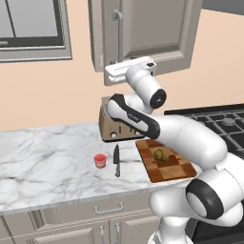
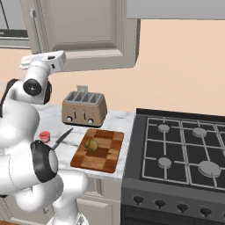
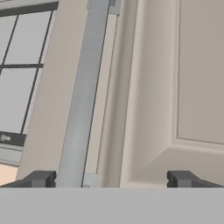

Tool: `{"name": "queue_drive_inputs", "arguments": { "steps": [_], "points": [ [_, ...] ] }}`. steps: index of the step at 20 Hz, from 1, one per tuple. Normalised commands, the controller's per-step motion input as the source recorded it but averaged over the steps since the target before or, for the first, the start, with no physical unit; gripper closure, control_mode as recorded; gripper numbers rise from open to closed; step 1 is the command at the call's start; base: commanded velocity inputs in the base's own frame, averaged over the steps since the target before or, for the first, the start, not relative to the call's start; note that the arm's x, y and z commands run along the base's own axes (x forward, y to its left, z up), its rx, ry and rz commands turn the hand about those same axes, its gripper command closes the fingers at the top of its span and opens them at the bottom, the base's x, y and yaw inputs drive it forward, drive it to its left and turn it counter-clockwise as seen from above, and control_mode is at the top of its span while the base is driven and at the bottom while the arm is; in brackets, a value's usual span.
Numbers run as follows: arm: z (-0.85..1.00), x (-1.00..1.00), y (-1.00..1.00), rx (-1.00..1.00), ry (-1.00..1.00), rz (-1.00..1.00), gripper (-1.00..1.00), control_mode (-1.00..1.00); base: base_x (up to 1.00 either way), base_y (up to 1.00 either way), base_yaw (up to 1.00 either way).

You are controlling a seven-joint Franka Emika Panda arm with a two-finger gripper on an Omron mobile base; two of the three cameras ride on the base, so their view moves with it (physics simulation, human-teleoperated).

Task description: Pick the bread, place it on the cutting board, pick the jam, place it on the counter, and close the cabinet.

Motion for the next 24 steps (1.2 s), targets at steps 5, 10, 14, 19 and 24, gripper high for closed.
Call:
{"name": "queue_drive_inputs", "arguments": {
  "steps": [5, 10, 14, 19, 24],
  "points": [
    [0.0, 0.26, 0.18, 0.0, 0.0, -0.07, -1.0, -1.0, 0.0, 0.0, 0.0],
    [0.0, 0.26, 0.2, 0.0, 0.0, -0.07, -1.0, -1.0, 0.0, 0.0, 0.0],
    [0.0, 0.25, 0.17, 0.0, 0.0, -0.07, -1.0, -1.0, 0.0, 0.0, 0.0],
    [0.0, 0.22, 0.12, 0.0, 0.0, -0.05, -1.0, -1.0, 0.0, 0.0, 0.0],
    [0.0, 0.28, 0.15, 0.0, 0.0, -0.06, -1.0, -1.0, 0.0, 0.0, 0.0]
  ]
}}
